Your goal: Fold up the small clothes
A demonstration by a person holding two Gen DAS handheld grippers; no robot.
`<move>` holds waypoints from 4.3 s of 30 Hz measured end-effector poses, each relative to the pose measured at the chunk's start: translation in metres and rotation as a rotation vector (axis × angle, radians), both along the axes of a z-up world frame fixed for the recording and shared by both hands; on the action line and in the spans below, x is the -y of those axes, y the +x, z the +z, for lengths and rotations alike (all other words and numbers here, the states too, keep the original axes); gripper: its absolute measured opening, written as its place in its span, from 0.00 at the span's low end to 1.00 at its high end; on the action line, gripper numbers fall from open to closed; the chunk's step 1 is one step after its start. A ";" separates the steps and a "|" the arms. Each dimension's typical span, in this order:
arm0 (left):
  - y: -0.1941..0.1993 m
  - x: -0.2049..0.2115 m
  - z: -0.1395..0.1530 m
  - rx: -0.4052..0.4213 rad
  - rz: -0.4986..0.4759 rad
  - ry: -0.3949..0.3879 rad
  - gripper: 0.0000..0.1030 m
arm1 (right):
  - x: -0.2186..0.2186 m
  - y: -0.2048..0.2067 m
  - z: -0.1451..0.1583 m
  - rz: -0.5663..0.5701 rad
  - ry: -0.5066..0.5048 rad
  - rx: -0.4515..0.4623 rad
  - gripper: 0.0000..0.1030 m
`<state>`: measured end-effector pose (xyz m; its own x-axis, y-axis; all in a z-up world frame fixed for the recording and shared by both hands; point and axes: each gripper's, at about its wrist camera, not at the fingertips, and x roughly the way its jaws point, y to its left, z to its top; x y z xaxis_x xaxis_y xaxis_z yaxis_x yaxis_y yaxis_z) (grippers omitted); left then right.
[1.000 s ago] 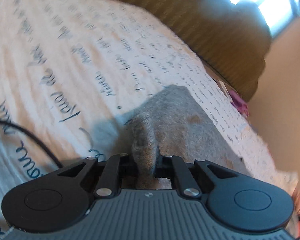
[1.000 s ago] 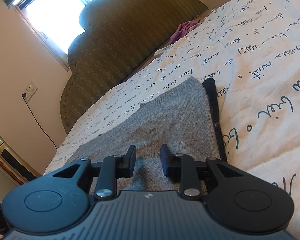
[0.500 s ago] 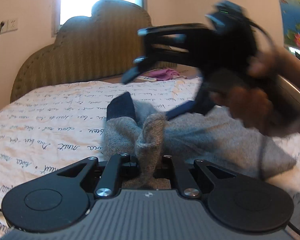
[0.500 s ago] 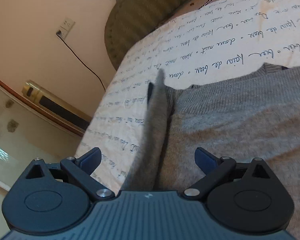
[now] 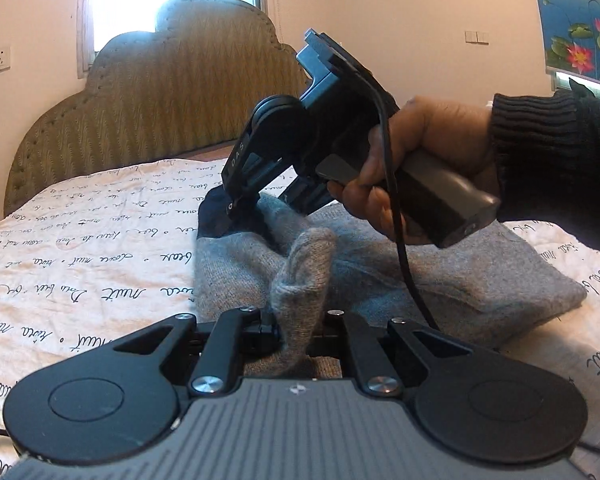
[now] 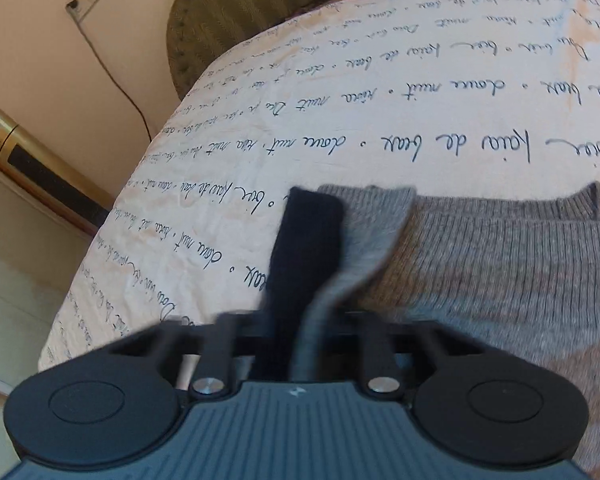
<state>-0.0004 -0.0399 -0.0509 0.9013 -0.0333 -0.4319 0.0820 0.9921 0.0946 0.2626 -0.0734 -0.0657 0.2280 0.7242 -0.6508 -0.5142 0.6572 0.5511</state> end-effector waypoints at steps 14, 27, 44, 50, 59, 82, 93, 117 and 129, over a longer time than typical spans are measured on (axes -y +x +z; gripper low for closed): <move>0.026 0.088 0.032 -0.016 -0.239 -0.161 0.09 | 0.137 -0.001 0.040 -0.053 0.080 0.101 0.11; 0.056 0.166 -0.017 -0.162 -0.342 -0.079 0.09 | 0.253 0.004 -0.022 -0.250 0.065 0.016 0.11; 0.205 -0.047 0.008 -0.402 -0.093 -0.752 0.81 | 0.287 0.011 -0.032 -0.371 0.164 -0.037 0.80; 0.269 -0.047 -0.036 -0.504 -0.097 -0.805 0.73 | 0.268 0.022 -0.042 -0.320 0.201 -0.059 0.80; 0.221 -0.058 -0.002 -0.398 -0.104 -0.777 0.29 | 0.241 -0.007 -0.015 -0.262 0.218 0.068 0.25; 0.184 -0.176 0.006 -0.397 0.045 -0.866 0.75 | 0.200 0.017 -0.022 -0.345 0.332 -0.080 0.87; 0.105 -0.114 -0.027 -0.489 -0.079 -0.835 0.33 | 0.210 -0.063 -0.041 -0.250 0.257 -0.110 0.86; 0.047 -0.155 0.023 -0.390 -0.129 -0.655 0.51 | 0.221 -0.143 -0.026 -0.297 0.411 -0.140 0.36; 0.093 -0.152 -0.023 -0.518 -0.096 -0.754 0.31 | 0.193 -0.109 -0.042 -0.225 0.338 -0.188 0.68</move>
